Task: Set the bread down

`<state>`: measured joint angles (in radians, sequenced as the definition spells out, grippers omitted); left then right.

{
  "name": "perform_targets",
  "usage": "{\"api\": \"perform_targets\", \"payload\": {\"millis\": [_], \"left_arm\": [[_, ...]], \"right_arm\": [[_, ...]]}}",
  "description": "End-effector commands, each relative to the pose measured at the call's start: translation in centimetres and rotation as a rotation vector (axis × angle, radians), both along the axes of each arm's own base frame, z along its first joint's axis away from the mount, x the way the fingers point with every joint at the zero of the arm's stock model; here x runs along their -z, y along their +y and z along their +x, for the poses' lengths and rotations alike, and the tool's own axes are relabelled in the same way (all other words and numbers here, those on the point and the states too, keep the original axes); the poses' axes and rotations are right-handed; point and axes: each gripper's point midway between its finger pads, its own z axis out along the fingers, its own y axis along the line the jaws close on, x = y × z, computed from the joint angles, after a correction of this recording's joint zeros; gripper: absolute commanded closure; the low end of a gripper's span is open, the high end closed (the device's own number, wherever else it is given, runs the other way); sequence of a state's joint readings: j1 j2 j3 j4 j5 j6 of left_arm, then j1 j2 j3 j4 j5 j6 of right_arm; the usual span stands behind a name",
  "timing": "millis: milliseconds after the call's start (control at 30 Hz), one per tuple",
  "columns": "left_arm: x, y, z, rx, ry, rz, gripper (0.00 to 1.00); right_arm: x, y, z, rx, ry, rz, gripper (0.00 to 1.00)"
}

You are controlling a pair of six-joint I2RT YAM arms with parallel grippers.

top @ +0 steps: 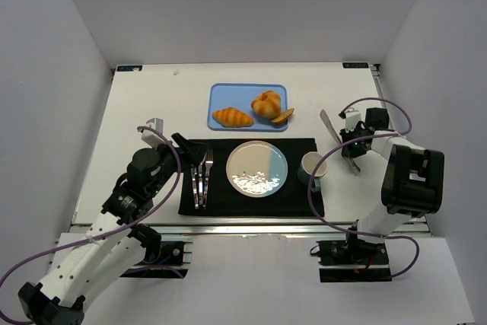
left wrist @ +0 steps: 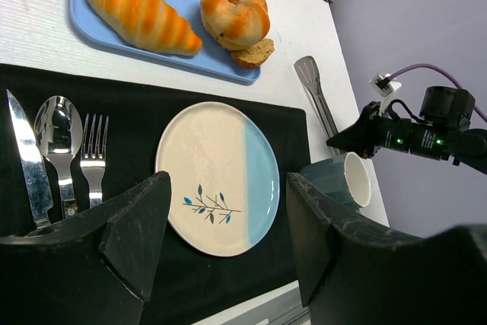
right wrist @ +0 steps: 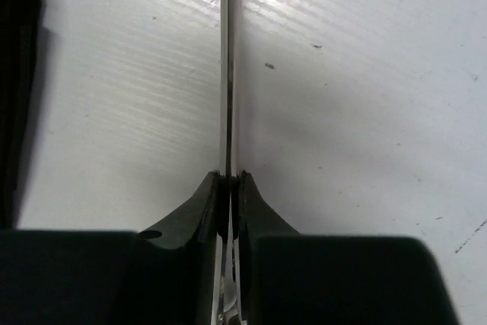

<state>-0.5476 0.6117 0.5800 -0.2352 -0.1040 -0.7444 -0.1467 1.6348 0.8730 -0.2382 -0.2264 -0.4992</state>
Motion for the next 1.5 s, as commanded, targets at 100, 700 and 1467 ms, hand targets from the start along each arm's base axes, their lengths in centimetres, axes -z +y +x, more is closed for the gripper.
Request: {"api": "perform_targets", "payload": {"millis": [100, 700, 1467], "left_arm": [[-0.2, 0.1, -0.2, 0.003, -0.004, 0.005, 0.29], [-0.9, 0.4, -0.4, -0.004, -0.010, -0.001, 0.29], [-0.6, 0.8, -0.9, -0.020, -0.008, -0.016, 0.29]], "right_arm": [[-8.5, 2.6, 2.8, -0.093, -0.178, 0.123, 0.96], [-20.0, 15.6, 7.0, -0.435, -0.376, 0.185, 0.54], [-19.6, 19.5, 4.4, -0.807, -0.501, -0.315, 0.50]]}}
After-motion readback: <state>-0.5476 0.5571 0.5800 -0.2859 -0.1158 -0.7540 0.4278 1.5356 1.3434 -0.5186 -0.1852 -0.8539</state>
